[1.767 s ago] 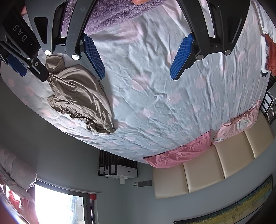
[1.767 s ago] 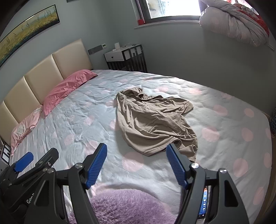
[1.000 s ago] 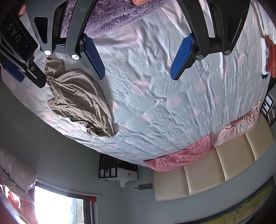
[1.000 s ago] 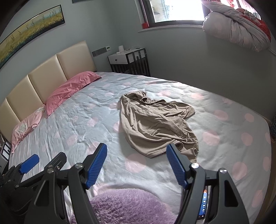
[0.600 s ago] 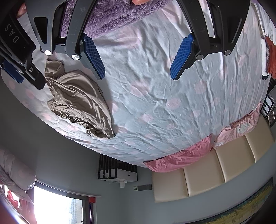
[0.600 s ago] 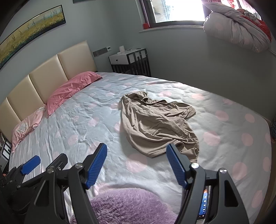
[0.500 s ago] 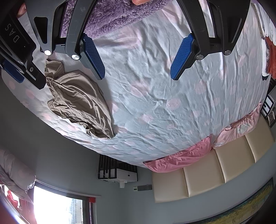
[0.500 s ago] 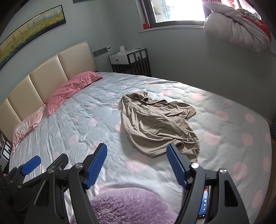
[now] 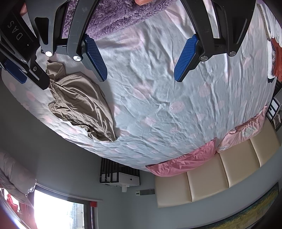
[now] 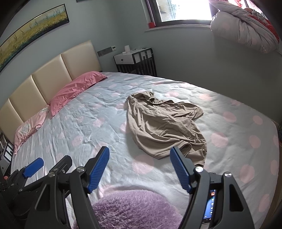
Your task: Fold clothes
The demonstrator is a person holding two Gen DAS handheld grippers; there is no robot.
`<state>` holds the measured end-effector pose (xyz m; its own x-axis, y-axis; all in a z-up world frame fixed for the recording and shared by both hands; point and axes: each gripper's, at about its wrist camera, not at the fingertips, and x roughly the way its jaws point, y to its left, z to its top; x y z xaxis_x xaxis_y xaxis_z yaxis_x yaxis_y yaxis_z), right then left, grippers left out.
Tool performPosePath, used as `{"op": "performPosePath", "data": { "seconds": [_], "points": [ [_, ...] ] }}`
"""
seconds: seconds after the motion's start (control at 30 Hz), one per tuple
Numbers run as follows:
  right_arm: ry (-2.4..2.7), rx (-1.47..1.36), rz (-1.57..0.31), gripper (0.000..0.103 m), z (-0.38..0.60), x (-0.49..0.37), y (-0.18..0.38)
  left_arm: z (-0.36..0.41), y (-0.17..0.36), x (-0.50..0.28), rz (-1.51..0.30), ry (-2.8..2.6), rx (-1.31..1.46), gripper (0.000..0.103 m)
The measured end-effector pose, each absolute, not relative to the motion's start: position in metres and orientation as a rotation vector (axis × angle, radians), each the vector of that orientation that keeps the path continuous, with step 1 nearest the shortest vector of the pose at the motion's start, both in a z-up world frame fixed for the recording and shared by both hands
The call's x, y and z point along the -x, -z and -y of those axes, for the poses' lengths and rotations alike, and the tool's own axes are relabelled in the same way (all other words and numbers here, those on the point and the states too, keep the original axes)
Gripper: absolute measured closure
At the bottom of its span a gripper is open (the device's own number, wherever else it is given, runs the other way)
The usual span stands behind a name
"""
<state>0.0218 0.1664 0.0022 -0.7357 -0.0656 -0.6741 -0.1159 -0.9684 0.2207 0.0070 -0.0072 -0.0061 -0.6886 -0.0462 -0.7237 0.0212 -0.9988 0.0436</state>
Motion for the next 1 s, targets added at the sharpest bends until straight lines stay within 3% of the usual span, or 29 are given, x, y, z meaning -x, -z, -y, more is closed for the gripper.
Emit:
{"op": "performPosePath", "data": {
  "seconds": [1.0],
  "points": [
    [-2.89, 1.139, -0.411, 0.032, -0.1625, -0.0223, -0.002, 0.0109, 0.0066, -0.0061, 0.036, 2.835, -1.227, 0.024]
  ]
}}
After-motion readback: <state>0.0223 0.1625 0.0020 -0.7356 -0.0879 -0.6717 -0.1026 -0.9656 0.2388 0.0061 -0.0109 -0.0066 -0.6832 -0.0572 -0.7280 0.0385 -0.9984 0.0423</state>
